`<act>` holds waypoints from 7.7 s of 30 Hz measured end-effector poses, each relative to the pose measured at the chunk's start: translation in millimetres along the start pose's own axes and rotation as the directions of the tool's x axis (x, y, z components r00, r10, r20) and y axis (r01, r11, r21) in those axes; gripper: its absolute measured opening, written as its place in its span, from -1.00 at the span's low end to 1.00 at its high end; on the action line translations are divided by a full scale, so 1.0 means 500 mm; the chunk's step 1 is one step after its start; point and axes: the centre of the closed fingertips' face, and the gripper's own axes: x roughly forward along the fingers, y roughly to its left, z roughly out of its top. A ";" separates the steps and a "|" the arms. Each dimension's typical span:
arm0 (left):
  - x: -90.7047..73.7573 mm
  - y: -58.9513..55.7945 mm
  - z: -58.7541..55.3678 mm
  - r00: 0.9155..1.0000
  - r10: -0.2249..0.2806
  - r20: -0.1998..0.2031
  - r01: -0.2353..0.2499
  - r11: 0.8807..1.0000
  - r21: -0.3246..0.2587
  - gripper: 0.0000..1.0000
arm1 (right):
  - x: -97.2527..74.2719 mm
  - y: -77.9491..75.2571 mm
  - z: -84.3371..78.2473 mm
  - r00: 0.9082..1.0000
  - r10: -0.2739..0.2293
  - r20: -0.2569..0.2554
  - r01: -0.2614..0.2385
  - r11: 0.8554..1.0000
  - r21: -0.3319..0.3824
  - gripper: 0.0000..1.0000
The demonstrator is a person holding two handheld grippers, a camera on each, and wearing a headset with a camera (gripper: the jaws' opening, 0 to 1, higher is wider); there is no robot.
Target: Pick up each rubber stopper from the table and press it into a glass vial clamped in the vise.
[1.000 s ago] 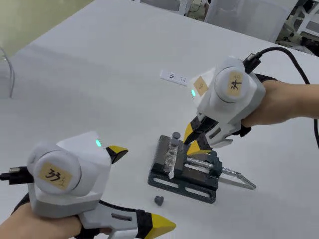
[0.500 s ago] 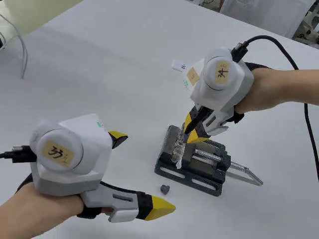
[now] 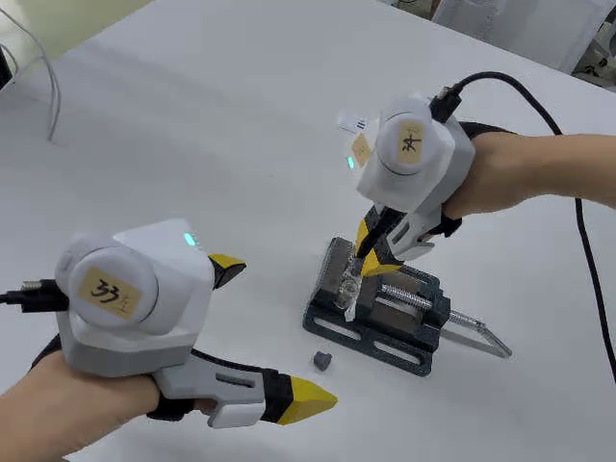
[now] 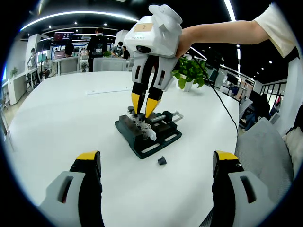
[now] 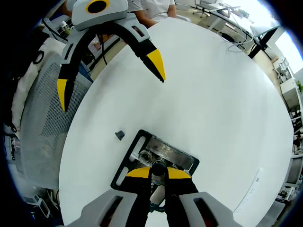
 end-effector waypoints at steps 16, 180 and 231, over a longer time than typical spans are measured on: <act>0.005 -0.004 -0.005 1.000 -0.002 0.006 0.002 1.000 -0.015 0.95 | 0.003 0.003 0.003 1.000 0.010 -0.021 -0.007 0.994 0.112 -0.93; 0.035 0.012 -0.033 1.000 -0.015 -0.001 0.015 0.993 -0.117 0.88 | -0.003 0.007 0.002 0.999 0.021 0.031 -0.030 0.936 0.352 -1.00; 0.045 0.011 -0.029 1.000 -0.010 0.008 0.011 0.991 -0.130 0.88 | 0.006 0.005 0.005 0.987 -0.143 -0.078 0.162 0.908 0.387 -1.00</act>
